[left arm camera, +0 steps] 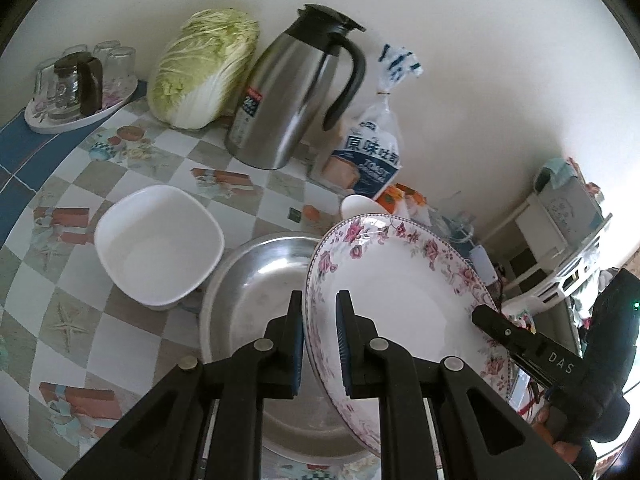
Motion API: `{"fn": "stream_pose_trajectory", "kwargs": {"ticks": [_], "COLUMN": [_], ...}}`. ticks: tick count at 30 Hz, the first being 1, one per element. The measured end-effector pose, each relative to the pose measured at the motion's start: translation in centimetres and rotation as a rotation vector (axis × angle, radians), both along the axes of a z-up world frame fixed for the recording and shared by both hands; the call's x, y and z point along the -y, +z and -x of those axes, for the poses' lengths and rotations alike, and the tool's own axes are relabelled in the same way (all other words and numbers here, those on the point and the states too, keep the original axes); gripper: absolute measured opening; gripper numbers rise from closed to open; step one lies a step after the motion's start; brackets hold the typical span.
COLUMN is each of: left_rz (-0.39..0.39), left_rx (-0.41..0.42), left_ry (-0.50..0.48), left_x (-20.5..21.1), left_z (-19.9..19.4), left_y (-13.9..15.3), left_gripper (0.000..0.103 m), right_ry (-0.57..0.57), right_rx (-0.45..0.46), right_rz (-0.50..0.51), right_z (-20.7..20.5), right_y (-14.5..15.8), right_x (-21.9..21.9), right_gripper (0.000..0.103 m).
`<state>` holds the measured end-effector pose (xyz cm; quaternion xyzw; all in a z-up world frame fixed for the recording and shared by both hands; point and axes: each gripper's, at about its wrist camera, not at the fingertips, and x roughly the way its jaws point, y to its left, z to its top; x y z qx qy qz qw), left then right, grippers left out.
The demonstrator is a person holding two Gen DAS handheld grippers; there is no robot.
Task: Organize plates and bowls
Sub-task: 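Lower the floral-rimmed plate into the steel basin with both grippers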
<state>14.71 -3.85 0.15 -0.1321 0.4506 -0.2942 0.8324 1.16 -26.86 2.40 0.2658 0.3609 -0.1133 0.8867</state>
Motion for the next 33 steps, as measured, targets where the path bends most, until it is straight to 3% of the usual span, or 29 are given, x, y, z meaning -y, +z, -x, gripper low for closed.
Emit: {"fn": "stream_pose_trajectory", "kwargs": {"ticks": [13,33], "left_rz": [-0.057,-0.154], "left_rx": [-0.052,-0.112], "left_ry": [0.029,0.017], "left_x": [-0.1,1.3], "left_z": [-1.5,-2.0], "left_y": [-3.0,-6.7], "left_gripper": [0.014,0.014], "right_ry": [0.045,0.034], "right_rx": [-0.051,-0.163], "right_rz": [-0.052,-0.134], "right_z": [-3.1,-3.9], "right_y": [-3.3,-8.6], "right_x": [-0.2,0.9], "right_gripper": [0.013,0.013]}}
